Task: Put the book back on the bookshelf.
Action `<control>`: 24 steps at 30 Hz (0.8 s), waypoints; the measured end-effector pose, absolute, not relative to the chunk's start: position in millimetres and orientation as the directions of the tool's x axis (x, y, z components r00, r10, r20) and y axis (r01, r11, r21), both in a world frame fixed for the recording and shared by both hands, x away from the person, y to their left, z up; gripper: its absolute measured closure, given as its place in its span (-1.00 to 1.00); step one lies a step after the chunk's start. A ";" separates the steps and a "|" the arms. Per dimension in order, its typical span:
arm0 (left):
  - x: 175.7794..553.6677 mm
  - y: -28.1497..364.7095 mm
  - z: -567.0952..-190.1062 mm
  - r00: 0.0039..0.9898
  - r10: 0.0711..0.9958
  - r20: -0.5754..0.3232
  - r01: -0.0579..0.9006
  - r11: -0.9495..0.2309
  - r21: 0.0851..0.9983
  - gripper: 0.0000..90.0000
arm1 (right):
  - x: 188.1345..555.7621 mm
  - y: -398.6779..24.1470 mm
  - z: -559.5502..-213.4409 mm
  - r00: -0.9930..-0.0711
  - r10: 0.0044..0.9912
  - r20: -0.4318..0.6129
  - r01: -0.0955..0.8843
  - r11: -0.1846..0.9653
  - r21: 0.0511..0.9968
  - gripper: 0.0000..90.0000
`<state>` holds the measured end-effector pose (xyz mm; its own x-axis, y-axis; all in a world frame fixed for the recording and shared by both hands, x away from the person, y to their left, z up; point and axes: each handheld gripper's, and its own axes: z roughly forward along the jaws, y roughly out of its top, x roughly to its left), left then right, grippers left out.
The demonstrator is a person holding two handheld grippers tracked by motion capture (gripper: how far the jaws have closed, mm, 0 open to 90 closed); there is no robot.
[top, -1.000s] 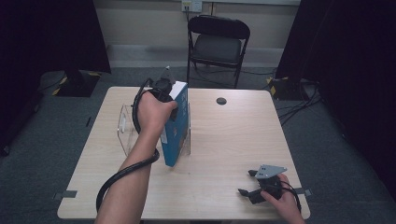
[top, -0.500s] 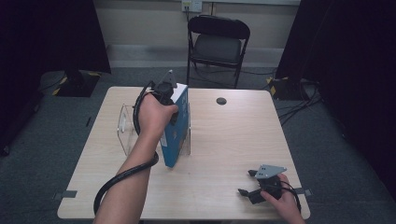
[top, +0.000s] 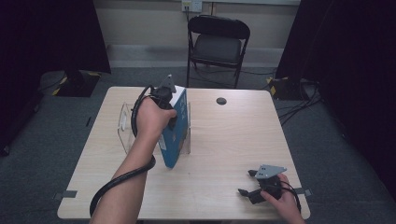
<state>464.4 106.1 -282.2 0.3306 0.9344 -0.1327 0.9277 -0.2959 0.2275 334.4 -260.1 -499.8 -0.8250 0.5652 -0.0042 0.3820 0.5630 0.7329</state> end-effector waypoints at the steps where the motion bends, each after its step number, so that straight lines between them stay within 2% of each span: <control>1: 464.6 106.3 -282.2 0.333 0.934 -0.133 0.927 -0.298 0.226 0.31 | 334.4 -260.1 -499.8 -0.825 0.565 -0.004 0.382 0.563 0.733 -0.69; 7: 467.2 104.5 -288.7 0.350 0.927 -0.138 0.927 -0.321 0.193 0.22 | 334.4 -260.1 -499.8 -0.825 0.565 -0.004 0.382 0.563 0.733 -0.69; 11: 468.3 102.4 -289.9 0.338 0.935 -0.103 0.932 -0.318 0.172 0.36 | 334.4 -260.1 -499.9 -0.825 0.565 -0.004 0.382 0.563 0.733 -0.69; 24: 471.1 104.1 -286.5 0.296 0.947 -0.126 0.942 -0.267 0.202 0.38 | 334.6 -260.1 -499.8 -0.826 0.564 -0.003 0.381 0.562 0.734 -0.69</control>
<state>471.1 104.1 -286.5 0.2956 0.9470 -0.1256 0.9422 -0.2673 0.2018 334.6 -260.1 -499.8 -0.8259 0.5638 -0.0031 0.3810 0.5623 0.7339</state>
